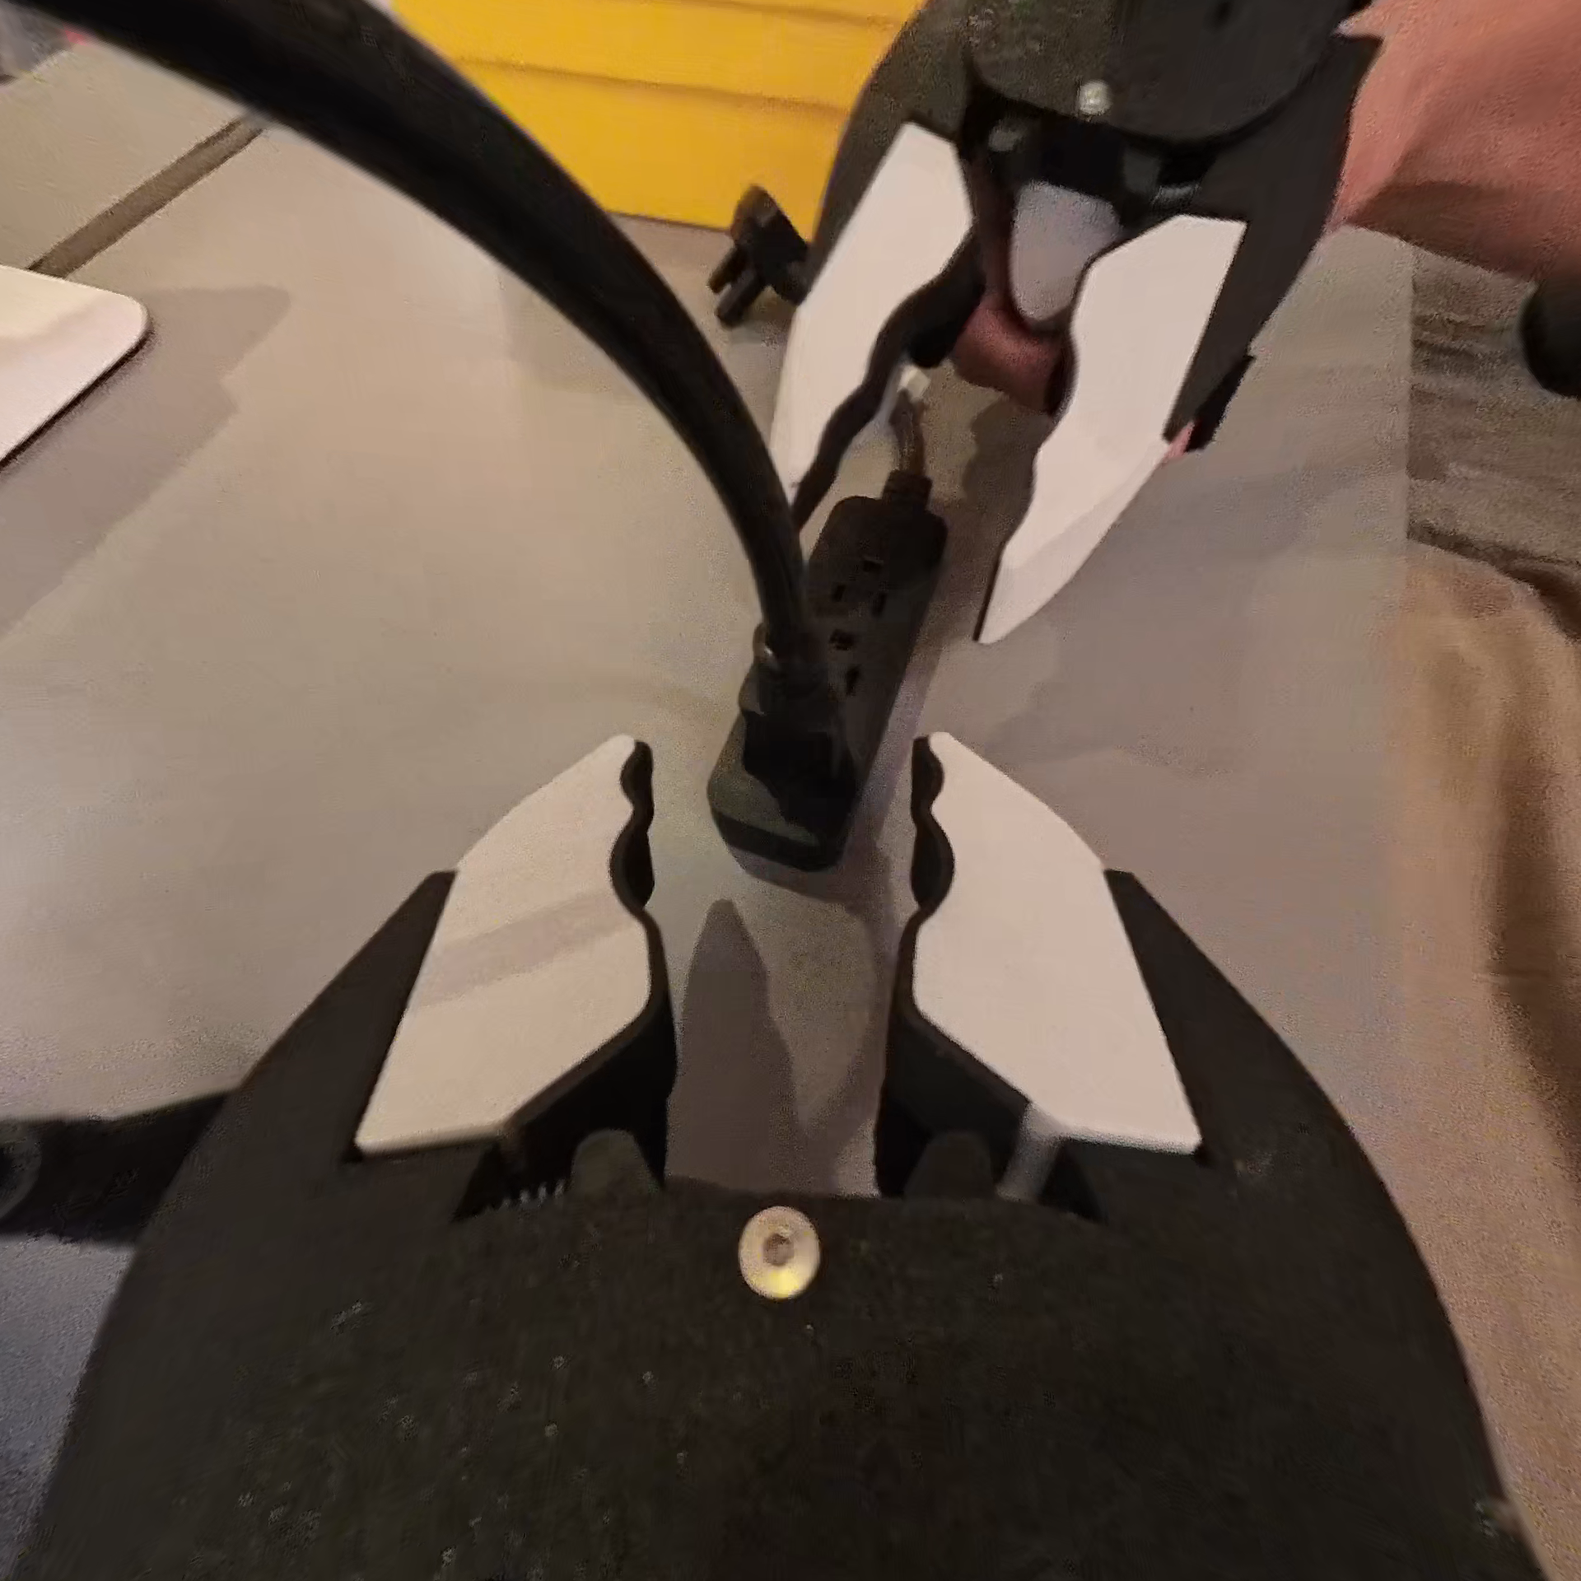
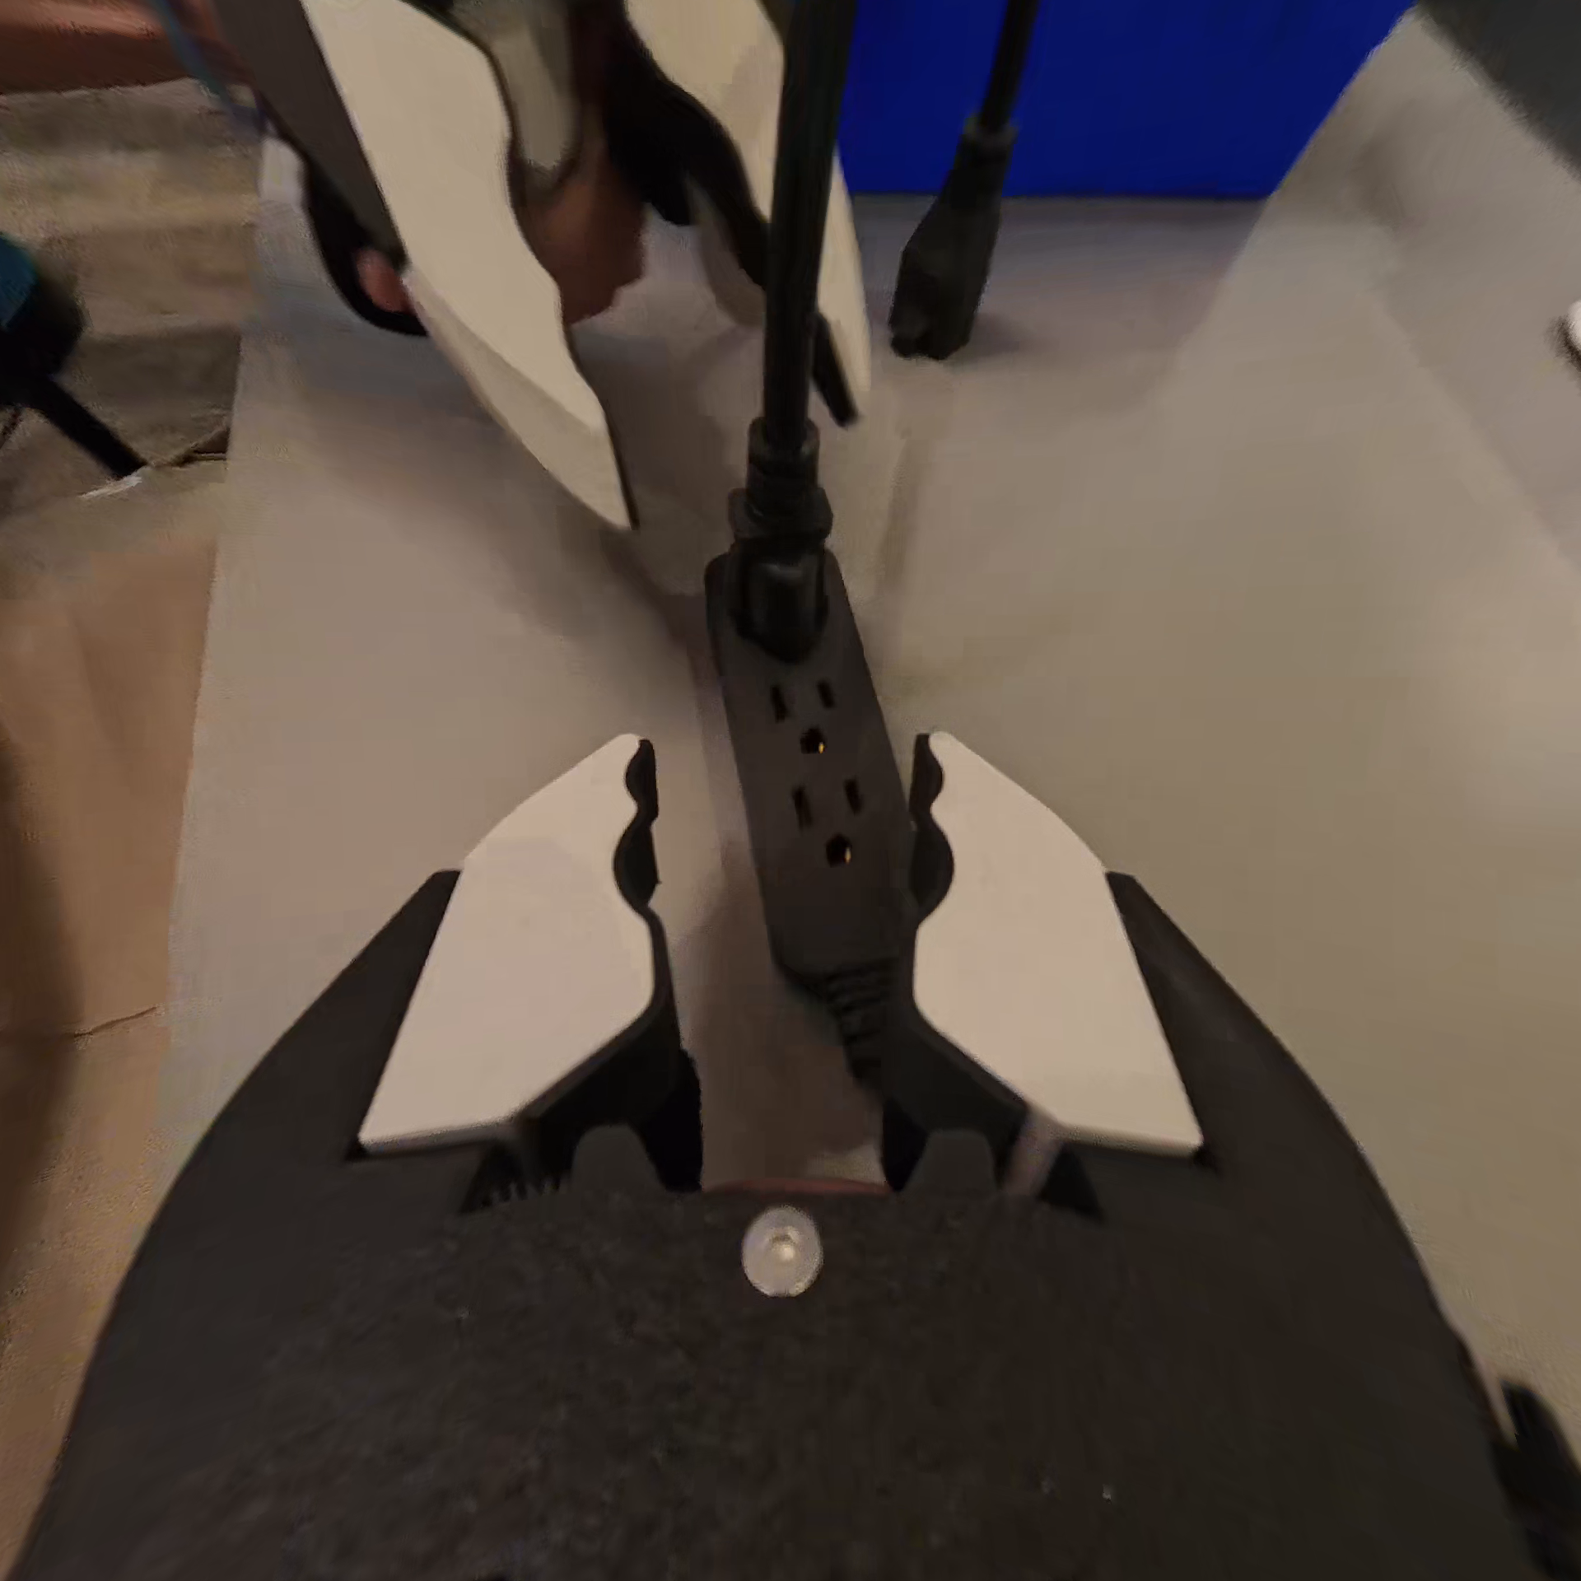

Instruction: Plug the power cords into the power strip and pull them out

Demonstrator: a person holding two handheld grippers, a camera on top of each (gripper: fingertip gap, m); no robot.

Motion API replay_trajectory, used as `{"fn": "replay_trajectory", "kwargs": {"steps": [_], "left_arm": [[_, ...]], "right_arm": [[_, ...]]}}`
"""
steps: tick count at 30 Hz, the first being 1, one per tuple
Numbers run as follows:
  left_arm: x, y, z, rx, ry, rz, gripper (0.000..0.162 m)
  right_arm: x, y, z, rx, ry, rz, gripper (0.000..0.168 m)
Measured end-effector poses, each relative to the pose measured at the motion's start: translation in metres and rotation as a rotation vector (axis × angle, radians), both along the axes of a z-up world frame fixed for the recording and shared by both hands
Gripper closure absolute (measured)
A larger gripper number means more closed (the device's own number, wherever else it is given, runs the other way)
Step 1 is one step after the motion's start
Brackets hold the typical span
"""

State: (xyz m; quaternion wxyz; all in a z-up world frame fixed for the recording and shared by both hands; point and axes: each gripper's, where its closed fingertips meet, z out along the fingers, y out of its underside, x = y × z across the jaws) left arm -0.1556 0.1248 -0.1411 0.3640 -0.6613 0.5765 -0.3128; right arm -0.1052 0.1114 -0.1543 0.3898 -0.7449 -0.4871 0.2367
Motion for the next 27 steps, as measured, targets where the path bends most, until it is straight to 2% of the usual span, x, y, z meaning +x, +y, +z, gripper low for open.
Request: {"fn": "replay_trajectory", "kwargs": {"steps": [3, 5, 6, 7, 8, 17, 27], "left_arm": [[0.014, 0.002, -0.009, 0.029, 0.011, -0.124, 0.106], [0.021, 0.003, -0.012, 0.079, 0.018, -0.168, 0.113], [0.023, 0.005, -0.015, 0.103, 0.037, -0.177, 0.121], [0.025, 0.002, -0.018, 0.099, 0.047, -0.216, 0.133], [0.026, 0.000, -0.019, 0.079, 0.042, -0.236, 0.136], [0.026, 0.002, -0.018, -0.025, 0.021, -0.241, 0.137], [0.031, 0.004, -0.020, 0.031, 0.113, -0.294, 0.138]], "right_arm": [[-0.013, 0.010, -0.019, -0.123, -0.018, 0.043, 0.110], [-0.023, 0.007, -0.027, -0.203, -0.020, 0.075, 0.108], [-0.024, 0.009, -0.029, -0.188, -0.031, 0.076, 0.112], [-0.023, 0.012, -0.031, -0.147, -0.061, 0.079, 0.123], [-0.021, 0.015, -0.031, -0.114, -0.082, 0.081, 0.124], [-0.020, 0.018, -0.033, -0.085, -0.076, 0.052, 0.123], [-0.015, 0.019, -0.034, -0.084, -0.081, 0.057, 0.123]]}}
